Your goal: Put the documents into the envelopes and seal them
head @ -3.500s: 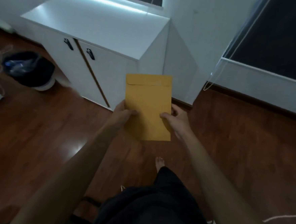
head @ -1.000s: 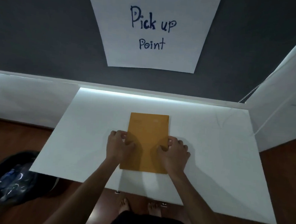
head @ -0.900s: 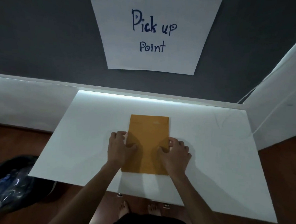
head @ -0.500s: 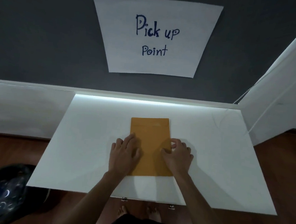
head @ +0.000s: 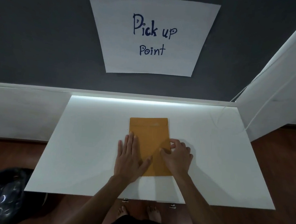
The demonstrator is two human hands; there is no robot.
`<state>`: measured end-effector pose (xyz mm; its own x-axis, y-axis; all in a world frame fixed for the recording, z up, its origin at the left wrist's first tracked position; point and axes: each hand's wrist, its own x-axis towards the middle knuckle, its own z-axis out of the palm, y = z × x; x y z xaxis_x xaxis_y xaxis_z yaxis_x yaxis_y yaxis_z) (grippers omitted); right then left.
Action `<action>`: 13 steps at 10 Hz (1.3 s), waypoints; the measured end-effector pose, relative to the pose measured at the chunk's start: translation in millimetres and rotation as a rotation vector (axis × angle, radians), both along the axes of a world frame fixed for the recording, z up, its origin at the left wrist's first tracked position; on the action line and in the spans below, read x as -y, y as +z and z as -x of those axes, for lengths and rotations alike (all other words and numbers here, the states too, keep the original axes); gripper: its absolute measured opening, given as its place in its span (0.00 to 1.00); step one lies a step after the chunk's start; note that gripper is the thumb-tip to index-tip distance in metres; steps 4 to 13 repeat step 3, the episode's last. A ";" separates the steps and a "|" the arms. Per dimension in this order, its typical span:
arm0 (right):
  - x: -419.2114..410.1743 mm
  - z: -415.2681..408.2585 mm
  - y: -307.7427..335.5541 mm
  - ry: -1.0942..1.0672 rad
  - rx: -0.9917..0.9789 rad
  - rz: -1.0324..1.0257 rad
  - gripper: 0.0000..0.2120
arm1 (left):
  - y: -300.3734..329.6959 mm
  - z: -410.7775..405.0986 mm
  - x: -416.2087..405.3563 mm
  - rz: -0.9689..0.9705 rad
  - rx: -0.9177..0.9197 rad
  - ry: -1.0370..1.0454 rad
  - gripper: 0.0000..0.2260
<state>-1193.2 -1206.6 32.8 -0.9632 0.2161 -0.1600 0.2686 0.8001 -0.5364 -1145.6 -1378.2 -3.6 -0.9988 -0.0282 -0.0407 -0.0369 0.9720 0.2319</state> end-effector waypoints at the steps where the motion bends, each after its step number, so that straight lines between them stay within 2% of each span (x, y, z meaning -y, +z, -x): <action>1: 1.1 -1.5 0.9 0.005 0.002 -0.007 0.22 | 0.8 0.9 0.1 0.009 0.022 -0.004 0.43; 2: -1.1 1.1 3.0 0.005 0.012 0.038 0.23 | -1.6 1.1 2.0 0.012 0.027 -0.003 0.43; 3: -11.2 14.8 27.5 -0.054 -0.195 0.272 0.21 | -0.6 0.7 0.2 -0.004 0.028 0.011 0.43; 13: -11.2 14.8 27.5 -0.054 -0.195 0.272 0.21 | -0.6 0.7 0.2 -0.004 0.028 0.011 0.43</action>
